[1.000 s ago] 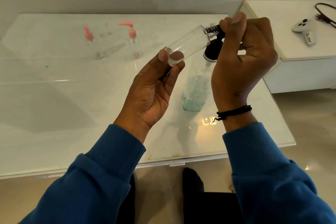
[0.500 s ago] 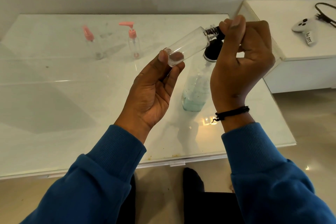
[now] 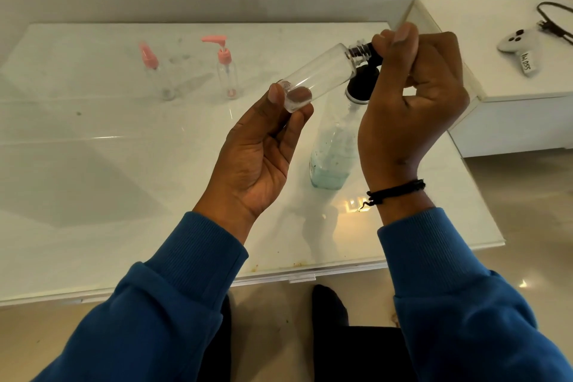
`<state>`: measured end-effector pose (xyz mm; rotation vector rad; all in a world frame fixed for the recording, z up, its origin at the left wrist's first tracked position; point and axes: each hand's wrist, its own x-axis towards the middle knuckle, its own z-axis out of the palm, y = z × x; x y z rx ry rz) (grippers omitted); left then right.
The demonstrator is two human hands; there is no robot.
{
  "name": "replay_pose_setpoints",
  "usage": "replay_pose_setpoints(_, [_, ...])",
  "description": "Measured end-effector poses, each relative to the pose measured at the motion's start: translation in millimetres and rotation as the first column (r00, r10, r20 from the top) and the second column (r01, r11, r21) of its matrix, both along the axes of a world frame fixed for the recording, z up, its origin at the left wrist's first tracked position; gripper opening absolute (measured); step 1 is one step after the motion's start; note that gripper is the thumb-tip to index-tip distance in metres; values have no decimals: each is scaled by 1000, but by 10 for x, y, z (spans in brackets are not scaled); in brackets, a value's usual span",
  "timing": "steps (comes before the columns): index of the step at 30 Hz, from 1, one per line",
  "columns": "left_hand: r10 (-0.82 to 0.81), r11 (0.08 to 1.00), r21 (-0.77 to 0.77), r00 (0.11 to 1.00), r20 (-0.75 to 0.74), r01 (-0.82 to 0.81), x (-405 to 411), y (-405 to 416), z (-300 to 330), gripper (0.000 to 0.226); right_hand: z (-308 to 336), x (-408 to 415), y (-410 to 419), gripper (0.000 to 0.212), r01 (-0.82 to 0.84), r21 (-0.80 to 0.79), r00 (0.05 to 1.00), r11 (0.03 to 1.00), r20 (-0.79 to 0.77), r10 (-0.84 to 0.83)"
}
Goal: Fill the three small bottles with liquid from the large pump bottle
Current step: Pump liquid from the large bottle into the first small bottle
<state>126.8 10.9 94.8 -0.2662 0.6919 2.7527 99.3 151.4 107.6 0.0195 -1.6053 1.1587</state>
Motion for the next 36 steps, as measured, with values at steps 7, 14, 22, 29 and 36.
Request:
replay_pose_setpoints(7, [-5, 1000, 18, 1000, -3, 5, -2, 3, 16, 35, 87, -15, 16, 30, 4, 28, 1000, 1000, 9, -4])
replay_pose_setpoints(14, [0, 1000, 12, 1000, 3, 0, 3, -2, -3, 36, 31, -6, 10, 30, 26, 26, 1000, 999, -11, -26])
replay_pose_setpoints(22, [4, 1000, 10, 1000, 0, -4, -10, -2, 3, 36, 69, -32, 28, 32, 25, 36, 999, 999, 22, -26])
replay_pose_setpoints(29, [-7, 1000, 14, 1000, 14, 7, 4, 3, -9, 35, 2, -29, 42, 36, 4, 31, 1000, 1000, 4, -4])
replay_pose_setpoints(36, [-3, 1000, 23, 1000, 4, 3, -8, 1, -14, 39, 47, -41, 51, 34, -5, 40, 1000, 999, 14, 4])
